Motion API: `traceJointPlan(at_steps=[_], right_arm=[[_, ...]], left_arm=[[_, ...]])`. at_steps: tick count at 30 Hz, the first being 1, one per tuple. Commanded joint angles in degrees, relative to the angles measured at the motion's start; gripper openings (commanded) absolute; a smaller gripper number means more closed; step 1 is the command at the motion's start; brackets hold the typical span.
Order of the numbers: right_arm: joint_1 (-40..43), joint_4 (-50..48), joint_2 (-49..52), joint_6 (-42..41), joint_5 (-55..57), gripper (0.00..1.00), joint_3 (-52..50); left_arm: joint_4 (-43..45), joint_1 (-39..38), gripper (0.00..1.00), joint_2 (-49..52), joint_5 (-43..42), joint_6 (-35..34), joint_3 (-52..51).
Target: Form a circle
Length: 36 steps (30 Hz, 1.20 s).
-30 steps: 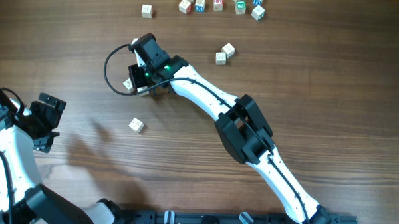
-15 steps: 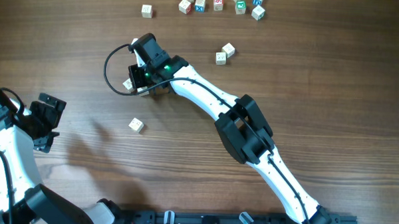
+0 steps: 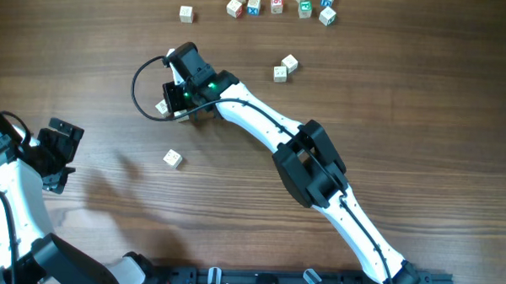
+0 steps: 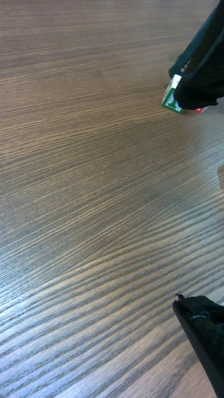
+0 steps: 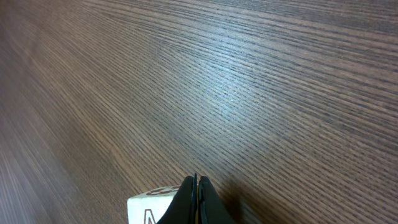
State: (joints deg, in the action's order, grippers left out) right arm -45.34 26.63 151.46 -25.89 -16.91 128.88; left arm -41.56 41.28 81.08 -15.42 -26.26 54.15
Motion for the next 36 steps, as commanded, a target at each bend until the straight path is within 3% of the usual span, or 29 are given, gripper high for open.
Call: traceJointPlan(at_steps=[1,11,20,26,31,36], right_arm=[[-0.46,0.20,-0.39,-1.07,-1.14,0.05,0.13],[-0.46,-0.07,-0.39,-1.05,-0.11,0.04,0.11],[3.82,-0.35,-3.72,2.08,15.65,0.04,1.62],[12.44,15.89,-12.74,1.66,20.50,0.05,1.62],[18.99,37.16,-21.66,0.22,19.06,0.05,1.62],[21.92,51.45,-27.96,0.33,13.86,0.05,1.62]], left_arm=[[0.00,0.22,1.00,0.37,0.50,-0.33,-0.26],[0.00,0.22,1.00,0.37,0.50,-0.33,-0.26],[0.00,0.22,1.00,0.37,0.50,-0.33,-0.26],[0.00,0.22,1.00,0.37,0.52,-0.33,-0.26],[0.00,0.22,1.00,0.37,0.52,-0.31,-0.26],[1.81,0.22,1.00,0.37,-0.33,-0.37,-0.26]])
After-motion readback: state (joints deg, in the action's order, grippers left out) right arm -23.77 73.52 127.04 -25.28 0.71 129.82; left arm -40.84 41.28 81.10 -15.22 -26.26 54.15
